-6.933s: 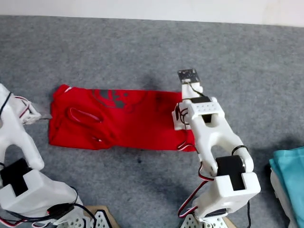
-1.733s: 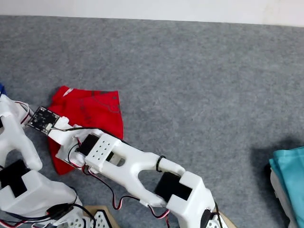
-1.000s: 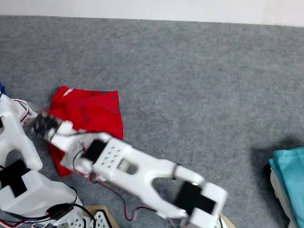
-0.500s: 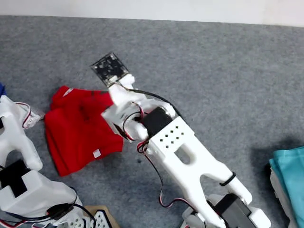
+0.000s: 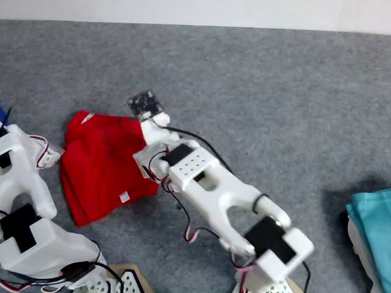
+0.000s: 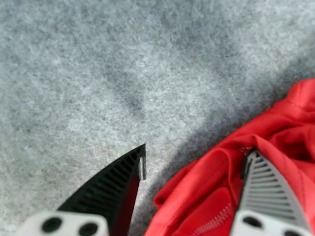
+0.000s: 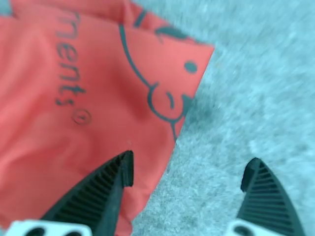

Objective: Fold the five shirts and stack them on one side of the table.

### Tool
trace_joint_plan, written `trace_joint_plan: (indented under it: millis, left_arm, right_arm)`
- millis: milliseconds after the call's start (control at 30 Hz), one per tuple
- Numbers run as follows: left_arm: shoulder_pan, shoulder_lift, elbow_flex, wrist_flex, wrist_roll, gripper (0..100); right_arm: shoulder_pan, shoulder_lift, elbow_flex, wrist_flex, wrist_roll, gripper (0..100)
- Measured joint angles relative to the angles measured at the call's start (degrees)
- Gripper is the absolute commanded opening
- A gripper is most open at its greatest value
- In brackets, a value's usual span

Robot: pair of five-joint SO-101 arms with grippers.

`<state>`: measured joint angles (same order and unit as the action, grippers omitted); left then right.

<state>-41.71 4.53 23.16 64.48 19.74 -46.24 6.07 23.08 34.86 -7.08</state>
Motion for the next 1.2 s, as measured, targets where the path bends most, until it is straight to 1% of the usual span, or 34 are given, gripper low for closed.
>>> trace_joint_plan:
  millis: [67, 200, 433, 500, 633, 667, 733, 900, 1000, 1133, 1200]
  left_arm:
    - [0.09, 0.0, 0.0, -0.18, 0.0, 32]
    - [0.09, 0.0, 0.0, -0.18, 0.0, 32]
    - [0.09, 0.0, 0.0, -0.18, 0.0, 32]
    - [0.09, 0.0, 0.0, -0.18, 0.0, 32]
    - [0.09, 0.0, 0.26, -0.26, 0.0, 32]
    - [0.09, 0.0, 0.26, -0.26, 0.0, 32]
    - [0.09, 0.0, 0.26, -0.26, 0.0, 32]
    - [0.09, 0.0, 1.14, -0.35, 0.0, 32]
    - [0.09, 0.0, 2.64, -2.2, 0.0, 32]
    - [1.14, 0.0, 5.19, -4.92, 0.0, 32]
    - [2.37, 0.0, 6.77, -6.59, 0.0, 32]
  right_arm:
    - [0.0, 3.96, -1.85, -0.35, -0.35, 34.3]
    - [0.0, 10.9, -6.42, -0.53, -3.78, 34.3]
    - [-1.41, 16.79, -13.98, -0.53, -5.89, 32.9]
    - [-1.67, 17.76, -14.77, -0.44, -5.89, 26.7]
    - [-1.58, 18.46, -16.18, 1.76, -5.89, 7.4]
    - [-1.58, 18.55, -16.18, 1.93, -5.89, 4.3]
    - [-1.41, 18.55, -16.53, 2.11, -5.89, 1.4]
    - [-1.49, 18.64, -16.88, 5.45, -5.45, 0.6]
    - [-0.44, 18.55, -17.58, 8.09, -4.84, 0.6]
    - [5.19, 14.33, -17.41, 12.04, -4.57, 0.6]
    - [9.67, 10.11, -17.32, 14.15, -4.4, 0.6]
